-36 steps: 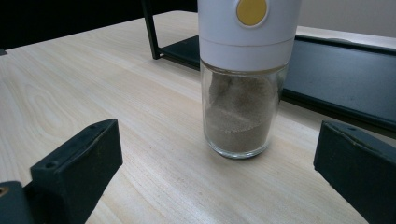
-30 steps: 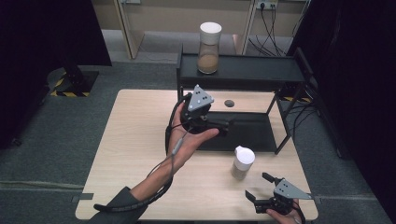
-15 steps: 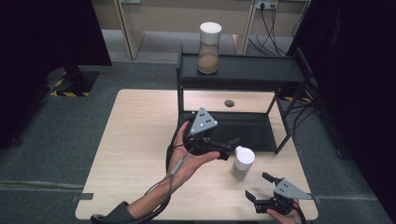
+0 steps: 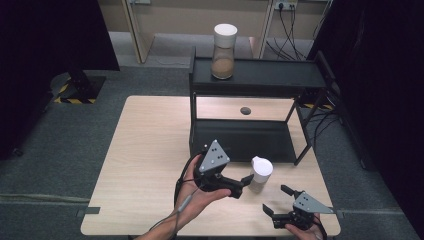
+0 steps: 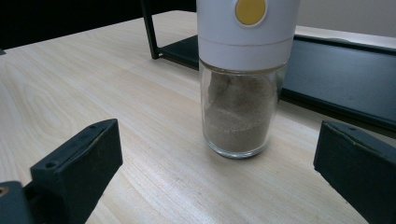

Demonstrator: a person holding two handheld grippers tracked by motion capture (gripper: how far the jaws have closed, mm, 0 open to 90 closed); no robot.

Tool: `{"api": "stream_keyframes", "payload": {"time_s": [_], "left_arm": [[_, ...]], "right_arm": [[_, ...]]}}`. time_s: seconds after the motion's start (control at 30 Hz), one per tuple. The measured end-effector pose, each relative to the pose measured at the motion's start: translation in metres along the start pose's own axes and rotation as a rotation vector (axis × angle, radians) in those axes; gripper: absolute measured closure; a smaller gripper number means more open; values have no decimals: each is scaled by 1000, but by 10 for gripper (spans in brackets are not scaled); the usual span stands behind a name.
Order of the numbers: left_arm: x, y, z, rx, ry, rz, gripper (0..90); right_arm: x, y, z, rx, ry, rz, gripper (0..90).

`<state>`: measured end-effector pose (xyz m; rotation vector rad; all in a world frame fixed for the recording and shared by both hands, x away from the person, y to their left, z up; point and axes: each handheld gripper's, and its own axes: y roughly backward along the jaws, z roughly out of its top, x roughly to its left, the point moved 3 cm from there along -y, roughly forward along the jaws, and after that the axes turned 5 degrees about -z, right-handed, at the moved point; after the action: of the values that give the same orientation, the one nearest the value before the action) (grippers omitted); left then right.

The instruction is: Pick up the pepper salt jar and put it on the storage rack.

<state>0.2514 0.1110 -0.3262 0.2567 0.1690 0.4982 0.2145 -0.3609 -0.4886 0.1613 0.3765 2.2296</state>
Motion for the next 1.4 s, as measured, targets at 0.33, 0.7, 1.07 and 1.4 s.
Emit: {"api": "stream_keyframes", "payload": {"time_s": [0.33,0.7,1.07,1.4], "left_arm": [[-4,1,-27,7,3,-13,43],[-8,-4,-56,-1,2,-35,43],[-10,-9,-84,13,-8,-47,43],[-8,-7,-109,17,25,-45,43]], "right_arm": [[0,0,0,1,2,-1,16],[0,0,0,-1,1,-3,16],[0,0,0,1,1,-3,16],[0,-1,0,1,-2,-5,16]]}}
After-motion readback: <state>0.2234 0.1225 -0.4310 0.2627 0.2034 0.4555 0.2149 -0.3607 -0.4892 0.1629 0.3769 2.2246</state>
